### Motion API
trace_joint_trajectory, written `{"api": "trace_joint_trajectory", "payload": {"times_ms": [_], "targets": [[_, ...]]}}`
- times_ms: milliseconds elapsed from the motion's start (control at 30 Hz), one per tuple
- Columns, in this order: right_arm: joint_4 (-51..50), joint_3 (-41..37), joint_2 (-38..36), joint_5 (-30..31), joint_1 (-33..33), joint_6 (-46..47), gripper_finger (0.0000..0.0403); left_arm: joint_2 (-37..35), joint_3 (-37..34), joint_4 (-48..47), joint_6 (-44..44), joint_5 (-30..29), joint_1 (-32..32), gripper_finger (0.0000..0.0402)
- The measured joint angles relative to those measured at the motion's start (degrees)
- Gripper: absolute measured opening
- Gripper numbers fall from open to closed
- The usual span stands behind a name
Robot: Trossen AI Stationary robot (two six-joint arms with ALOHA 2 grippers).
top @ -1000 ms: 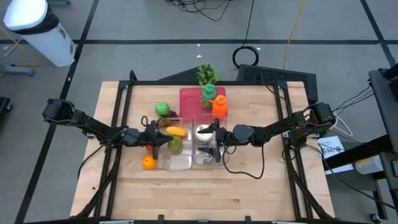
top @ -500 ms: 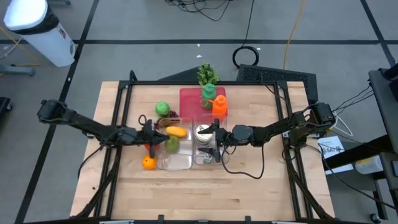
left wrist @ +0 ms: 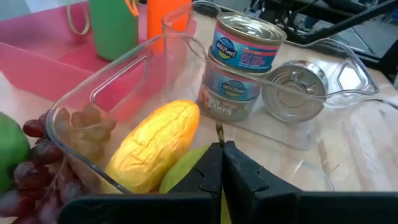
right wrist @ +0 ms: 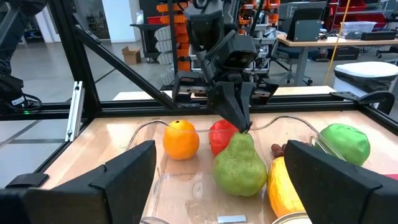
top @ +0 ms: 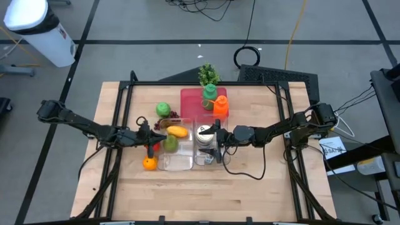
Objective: Pick & Place Food Item
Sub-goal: Put the green pear into the left transparent bin, then put the green apple into the left transparent bin
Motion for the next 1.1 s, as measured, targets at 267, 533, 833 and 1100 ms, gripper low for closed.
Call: {"api": "trace_joint_trajectory", "payload": {"times_ms": [267,533,833,1100], "targets": [[0.22,0.00,0.00,0.11,0.00,-0.02,0.0333,0.04,0.00,0.69,-1.41,0.83,0.03,0.0032],[0.02,0.00,0.00,0.12,0.00,-0.02,0.0335,0.04,0.00,3.25,-1.93,-3.54,0.04,0.0089],[0.02,0.00,0.00,0.13,0.00,-0.02,0.0336,0.00,0.00,5.07,2.03,-4.33,0.04,0.0182],[0.00,0.00,0.00,0.13,0.00,-0.03,0.0332,-0.57,0.00,14.36,6.47,-16.75,0.11,0.0201]]}}
